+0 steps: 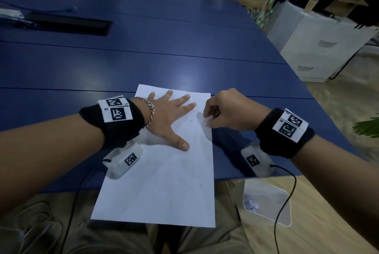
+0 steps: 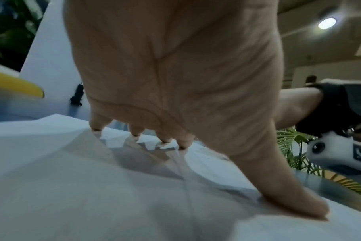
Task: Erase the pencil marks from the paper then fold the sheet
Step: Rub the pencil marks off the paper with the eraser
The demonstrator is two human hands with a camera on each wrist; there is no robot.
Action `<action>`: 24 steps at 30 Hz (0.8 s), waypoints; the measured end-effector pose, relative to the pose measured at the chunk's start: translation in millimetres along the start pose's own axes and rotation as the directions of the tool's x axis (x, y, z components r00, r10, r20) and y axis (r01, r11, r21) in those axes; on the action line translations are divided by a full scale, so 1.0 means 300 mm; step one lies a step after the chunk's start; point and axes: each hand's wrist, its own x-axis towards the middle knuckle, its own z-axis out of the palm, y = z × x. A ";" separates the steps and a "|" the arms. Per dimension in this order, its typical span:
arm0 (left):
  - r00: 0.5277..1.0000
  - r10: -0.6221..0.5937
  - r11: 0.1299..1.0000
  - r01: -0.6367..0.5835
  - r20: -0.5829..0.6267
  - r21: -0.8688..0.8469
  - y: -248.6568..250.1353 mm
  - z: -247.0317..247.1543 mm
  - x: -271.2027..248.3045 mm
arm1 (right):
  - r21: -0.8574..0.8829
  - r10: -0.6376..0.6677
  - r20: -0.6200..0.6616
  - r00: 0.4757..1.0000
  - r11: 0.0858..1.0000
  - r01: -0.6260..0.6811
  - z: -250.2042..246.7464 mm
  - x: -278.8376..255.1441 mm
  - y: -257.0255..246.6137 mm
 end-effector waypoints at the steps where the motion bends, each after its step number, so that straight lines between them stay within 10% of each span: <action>1: 1.000 -0.009 1.000 0.009 0.007 -0.019 -0.002 0.004 0.001 | -0.005 0.004 0.012 1.000 1.000 -0.004 -0.009 0.010 0.000; 19: 0.995 -0.061 0.997 0.064 0.082 -0.042 0.018 -0.030 0.019 | -0.121 0.005 -0.087 0.996 0.993 -0.015 -0.012 0.074 -0.056; 24: 0.994 -0.065 0.997 0.068 0.084 -0.042 0.019 -0.033 0.019 | -0.111 -0.096 0.119 0.988 0.988 0.109 -0.008 0.027 -0.103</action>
